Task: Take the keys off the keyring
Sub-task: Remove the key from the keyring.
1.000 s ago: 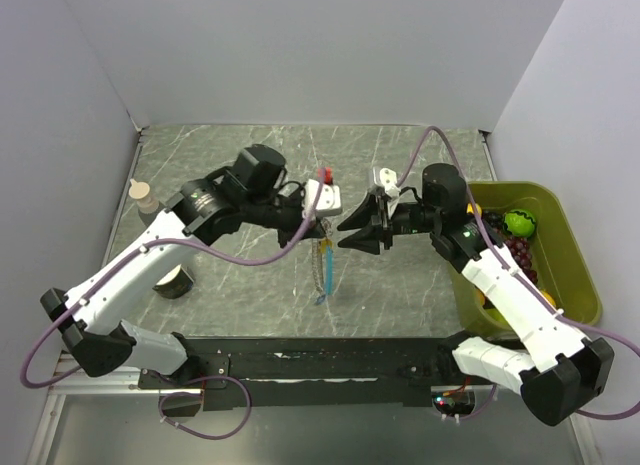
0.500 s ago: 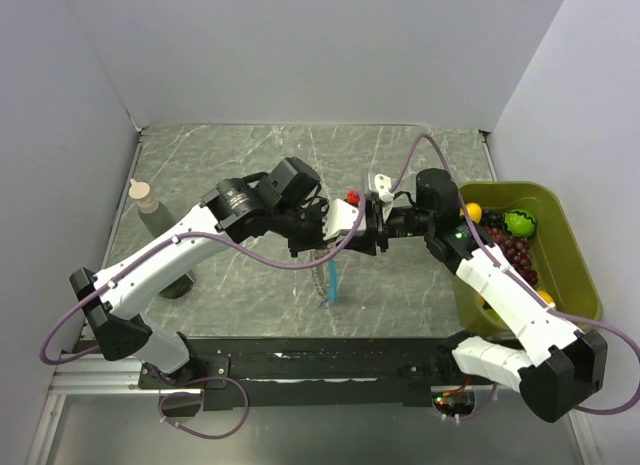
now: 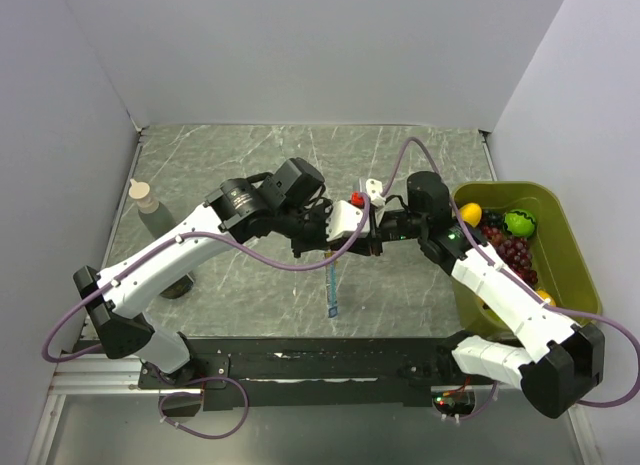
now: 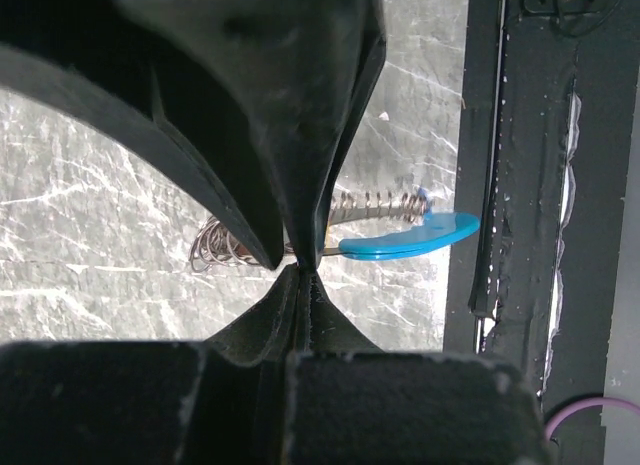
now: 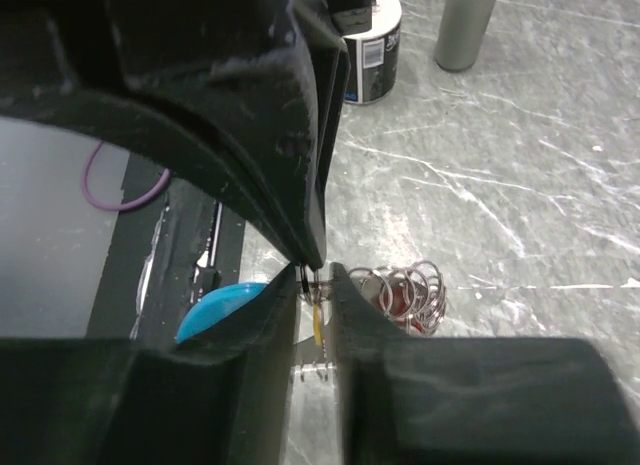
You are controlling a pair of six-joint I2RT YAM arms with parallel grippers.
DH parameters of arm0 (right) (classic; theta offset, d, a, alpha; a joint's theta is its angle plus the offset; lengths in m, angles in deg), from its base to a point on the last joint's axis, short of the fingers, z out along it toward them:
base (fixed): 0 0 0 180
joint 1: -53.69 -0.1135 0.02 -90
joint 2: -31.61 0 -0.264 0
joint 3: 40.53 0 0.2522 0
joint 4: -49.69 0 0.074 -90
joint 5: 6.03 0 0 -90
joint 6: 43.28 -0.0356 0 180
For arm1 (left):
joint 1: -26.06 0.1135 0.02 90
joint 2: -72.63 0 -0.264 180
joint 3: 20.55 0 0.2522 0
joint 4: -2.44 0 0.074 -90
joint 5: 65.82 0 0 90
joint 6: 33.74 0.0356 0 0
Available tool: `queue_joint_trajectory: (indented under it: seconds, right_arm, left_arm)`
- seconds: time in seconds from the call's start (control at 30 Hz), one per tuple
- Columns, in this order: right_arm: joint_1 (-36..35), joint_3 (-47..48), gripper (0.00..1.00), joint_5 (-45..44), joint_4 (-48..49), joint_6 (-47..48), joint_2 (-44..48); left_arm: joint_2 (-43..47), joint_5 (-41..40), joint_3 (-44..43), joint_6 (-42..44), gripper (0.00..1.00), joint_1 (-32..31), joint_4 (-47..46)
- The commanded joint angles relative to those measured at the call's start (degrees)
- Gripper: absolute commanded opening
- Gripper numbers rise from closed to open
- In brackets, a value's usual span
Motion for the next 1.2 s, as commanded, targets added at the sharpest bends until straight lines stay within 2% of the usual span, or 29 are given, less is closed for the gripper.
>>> queue_joint_trajectory:
  seconds: [0.0, 0.13, 0.33, 0.63, 0.77, 0.97, 1.0, 1.07, 1.1, 1.17]
  right_arm:
    - [-1.81, 0.67, 0.21, -0.92, 0.25, 2.25, -0.41]
    - [-2.08, 0.94, 0.18, -1.71, -0.99, 3.14, -0.85]
    - [-2.34, 0.5, 0.0, -2.59, -1.08, 3.67, -0.85]
    - [-2.16, 0.32, 0.0, 0.74, 0.68, 1.12, 0.03]
    - [-0.41, -0.64, 0.0, 3.91, 5.42, -5.1, 0.56]
    - [1.79, -2.31, 0.0, 7.87, 13.95, -14.16, 1.26]
    - [2.14, -2.57, 0.0, 8.13, 14.65, -14.96, 1.26]
    - [2.41, -3.28, 0.0, 9.27, 18.16, -17.68, 1.17]
    - [2.58, -3.37, 0.0, 9.71, 19.13, -20.04, 1.0]
    - [3.2, -3.89, 0.0, 10.68, 22.54, -23.47, 0.82]
  left_arm:
    - [-0.33, -0.36, -2.26, -0.47, 0.01, -0.48, -1.61]
    - [-0.16, -0.36, -2.88, -0.74, 0.01, -0.47, -1.96]
    - [-0.07, -0.53, -3.05, -1.0, 0.01, -0.47, -2.49]
    - [-0.07, 1.13, -3.49, -1.62, 0.01, -0.39, -3.37]
    - [-0.16, 2.19, -4.11, -1.97, 0.02, -0.39, -3.19]
    - [-0.33, 3.42, -4.9, -1.88, 0.19, -0.48, -2.84]
    - [-0.34, 3.68, -5.07, -1.97, 0.26, -0.39, -2.75]
    - [-0.42, 3.86, -5.6, -1.97, 0.32, -0.3, -2.75]
    - [-0.51, 4.12, -5.69, -1.97, 0.39, -0.39, -2.58]
    - [-0.51, 4.48, -6.22, -2.06, 0.44, -0.3, -2.49]
